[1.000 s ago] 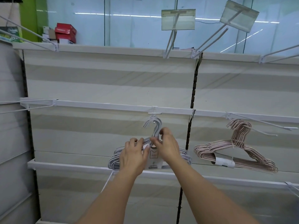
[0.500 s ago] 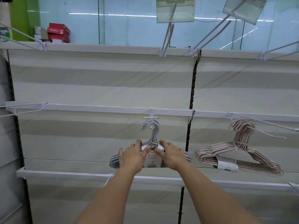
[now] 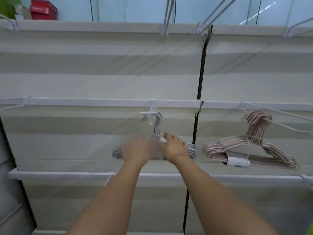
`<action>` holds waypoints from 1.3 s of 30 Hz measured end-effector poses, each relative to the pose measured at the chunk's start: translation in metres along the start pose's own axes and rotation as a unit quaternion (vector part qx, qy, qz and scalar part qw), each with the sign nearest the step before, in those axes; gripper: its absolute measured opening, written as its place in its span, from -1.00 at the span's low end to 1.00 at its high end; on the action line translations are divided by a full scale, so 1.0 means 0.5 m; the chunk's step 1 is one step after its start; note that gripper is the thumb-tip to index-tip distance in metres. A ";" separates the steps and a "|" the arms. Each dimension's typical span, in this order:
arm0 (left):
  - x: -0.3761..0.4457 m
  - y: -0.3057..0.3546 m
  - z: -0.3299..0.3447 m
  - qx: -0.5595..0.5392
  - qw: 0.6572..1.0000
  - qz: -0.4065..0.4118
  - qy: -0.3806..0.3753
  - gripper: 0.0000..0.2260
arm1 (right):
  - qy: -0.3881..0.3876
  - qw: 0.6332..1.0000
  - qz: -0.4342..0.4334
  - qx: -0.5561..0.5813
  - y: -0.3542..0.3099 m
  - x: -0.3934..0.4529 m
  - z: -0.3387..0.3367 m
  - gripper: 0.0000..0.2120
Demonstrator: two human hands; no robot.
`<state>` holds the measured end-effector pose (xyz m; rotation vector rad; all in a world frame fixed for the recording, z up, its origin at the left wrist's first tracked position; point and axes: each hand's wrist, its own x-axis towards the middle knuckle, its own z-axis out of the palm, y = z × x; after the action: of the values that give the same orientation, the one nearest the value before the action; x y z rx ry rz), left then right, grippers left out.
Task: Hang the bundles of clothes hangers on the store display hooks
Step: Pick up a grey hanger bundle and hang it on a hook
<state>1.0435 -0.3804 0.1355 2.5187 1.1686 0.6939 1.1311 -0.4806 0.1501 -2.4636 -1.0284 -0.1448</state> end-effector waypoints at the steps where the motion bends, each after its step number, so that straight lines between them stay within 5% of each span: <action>1: -0.005 0.003 0.005 -0.005 1.000 -0.006 0.008 -0.54 | 0.016 1.000 -0.010 -0.008 0.006 -0.006 0.004 -0.47; 13: -0.112 -0.004 0.047 -0.027 0.997 0.019 0.068 -0.45 | 0.129 0.991 -0.011 -0.034 0.095 -0.122 0.007 -0.44; 24: -0.254 -0.006 0.090 -0.073 0.989 0.099 0.082 -0.39 | 0.074 0.980 0.182 -0.016 0.188 -0.335 0.053 -0.51; 31: -0.354 0.005 0.142 -0.140 0.976 0.161 -0.049 -0.53 | 0.102 0.947 0.303 -0.040 0.232 -0.482 0.048 -0.57; 39: -0.521 0.174 0.201 -0.169 0.925 0.272 -0.207 -0.51 | 0.117 0.890 0.438 -0.044 0.330 -0.688 -0.015 -0.58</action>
<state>1.0071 -0.6414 0.0091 2.5057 0.1802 0.3949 1.0003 -0.8074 0.0024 -2.6523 0.2437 -0.1831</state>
